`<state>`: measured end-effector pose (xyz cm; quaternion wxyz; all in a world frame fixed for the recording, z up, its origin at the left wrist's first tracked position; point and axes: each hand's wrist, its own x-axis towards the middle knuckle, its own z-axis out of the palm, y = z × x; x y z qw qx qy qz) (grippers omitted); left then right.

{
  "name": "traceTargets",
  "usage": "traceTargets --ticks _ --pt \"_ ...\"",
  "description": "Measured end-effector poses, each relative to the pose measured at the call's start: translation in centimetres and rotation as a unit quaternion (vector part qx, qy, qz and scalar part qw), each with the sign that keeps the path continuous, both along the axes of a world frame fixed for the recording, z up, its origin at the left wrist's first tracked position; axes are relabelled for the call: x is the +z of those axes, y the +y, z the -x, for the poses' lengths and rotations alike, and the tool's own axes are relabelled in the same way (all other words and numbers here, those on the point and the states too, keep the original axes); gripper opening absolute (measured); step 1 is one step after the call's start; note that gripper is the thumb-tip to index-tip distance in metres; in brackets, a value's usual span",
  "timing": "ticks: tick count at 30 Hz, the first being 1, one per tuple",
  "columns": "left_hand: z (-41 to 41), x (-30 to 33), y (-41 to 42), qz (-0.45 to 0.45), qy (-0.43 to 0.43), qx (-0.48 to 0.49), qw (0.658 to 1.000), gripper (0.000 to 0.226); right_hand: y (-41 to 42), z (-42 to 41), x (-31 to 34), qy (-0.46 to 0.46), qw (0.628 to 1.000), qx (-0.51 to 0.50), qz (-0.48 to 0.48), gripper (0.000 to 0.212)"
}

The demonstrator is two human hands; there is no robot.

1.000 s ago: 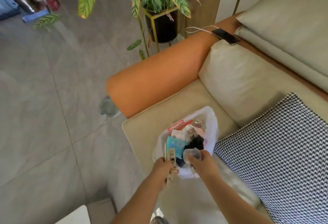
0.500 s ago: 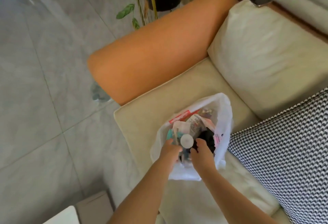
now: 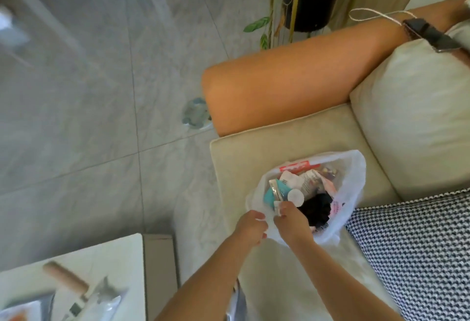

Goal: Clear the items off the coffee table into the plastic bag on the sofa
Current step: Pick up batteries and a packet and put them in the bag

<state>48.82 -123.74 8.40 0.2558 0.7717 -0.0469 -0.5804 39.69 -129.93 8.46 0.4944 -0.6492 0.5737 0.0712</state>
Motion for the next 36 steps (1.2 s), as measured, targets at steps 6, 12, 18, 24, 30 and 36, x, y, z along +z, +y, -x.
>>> traceTargets --ticks 6,12,18,24,30,36 --pt "-1.6 1.3 7.6 -0.003 -0.09 -0.07 0.993 0.036 5.3 -2.1 0.6 0.018 0.982 0.186 0.034 0.007" --pt "-3.5 1.9 16.8 -0.014 -0.107 -0.009 0.994 0.034 12.7 -5.3 1.6 0.056 0.941 0.322 0.084 0.008" --pt "-3.8 2.2 27.8 -0.018 -0.17 0.007 0.985 0.032 21.7 -7.6 2.1 0.041 0.913 0.386 0.124 0.024" --pt "-1.0 3.0 41.1 -0.048 -0.196 0.023 0.979 0.035 33.3 -7.3 3.3 0.018 0.876 0.463 0.134 0.025" --pt "3.0 5.0 53.2 -0.059 -0.167 0.149 0.973 0.03 45.0 -5.5 5.5 -0.008 0.809 0.566 0.157 0.028" --pt "5.5 5.9 61.2 -0.091 -0.165 0.208 0.96 0.034 53.1 -4.0 6.5 -0.02 0.711 0.68 0.178 0.029"
